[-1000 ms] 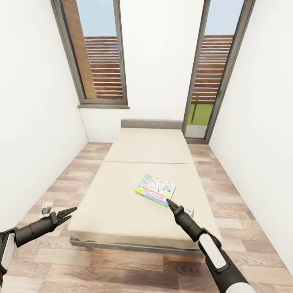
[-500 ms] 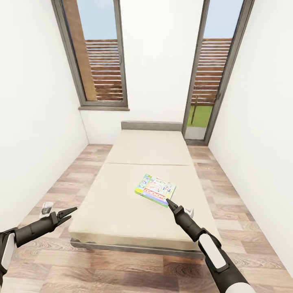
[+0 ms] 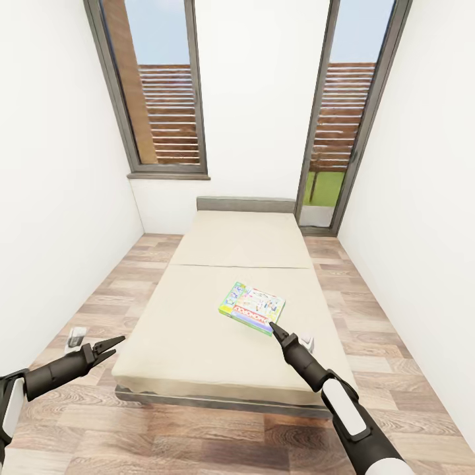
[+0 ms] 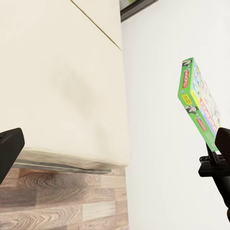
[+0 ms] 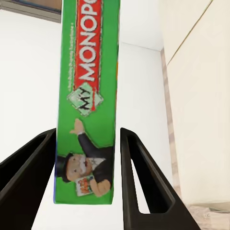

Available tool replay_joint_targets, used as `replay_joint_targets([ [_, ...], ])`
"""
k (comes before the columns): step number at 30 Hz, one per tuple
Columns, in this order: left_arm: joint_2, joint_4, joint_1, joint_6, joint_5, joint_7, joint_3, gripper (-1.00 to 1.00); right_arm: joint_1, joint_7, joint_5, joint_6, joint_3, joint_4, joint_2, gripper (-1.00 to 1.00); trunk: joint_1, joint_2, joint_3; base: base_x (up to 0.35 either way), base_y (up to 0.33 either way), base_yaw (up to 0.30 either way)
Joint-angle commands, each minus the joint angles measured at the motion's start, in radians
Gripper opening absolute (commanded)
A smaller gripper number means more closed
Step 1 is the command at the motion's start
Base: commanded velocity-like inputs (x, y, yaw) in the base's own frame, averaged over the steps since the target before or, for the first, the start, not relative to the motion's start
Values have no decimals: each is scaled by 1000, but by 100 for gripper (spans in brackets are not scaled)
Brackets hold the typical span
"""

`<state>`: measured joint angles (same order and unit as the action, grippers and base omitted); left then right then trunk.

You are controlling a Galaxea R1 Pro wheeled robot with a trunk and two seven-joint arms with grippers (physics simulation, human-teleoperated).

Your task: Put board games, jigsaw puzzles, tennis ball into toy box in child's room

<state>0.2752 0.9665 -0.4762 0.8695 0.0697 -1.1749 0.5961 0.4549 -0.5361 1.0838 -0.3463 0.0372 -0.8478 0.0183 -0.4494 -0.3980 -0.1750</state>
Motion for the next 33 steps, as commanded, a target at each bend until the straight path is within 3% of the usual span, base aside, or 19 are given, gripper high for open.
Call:
replay_joint_targets([
  [1, 0, 0, -1, 8, 2, -2, 1, 100, 1, 0, 11, -8, 0, 0, 0, -100, -1, -2, -2, 0, 0, 0],
  [33, 0, 0, -1, 6, 7, -5, 1, 100, 1, -2, 10, 3, 0, 0, 1, -100, -1, -2, 5, 0, 0, 0],
])
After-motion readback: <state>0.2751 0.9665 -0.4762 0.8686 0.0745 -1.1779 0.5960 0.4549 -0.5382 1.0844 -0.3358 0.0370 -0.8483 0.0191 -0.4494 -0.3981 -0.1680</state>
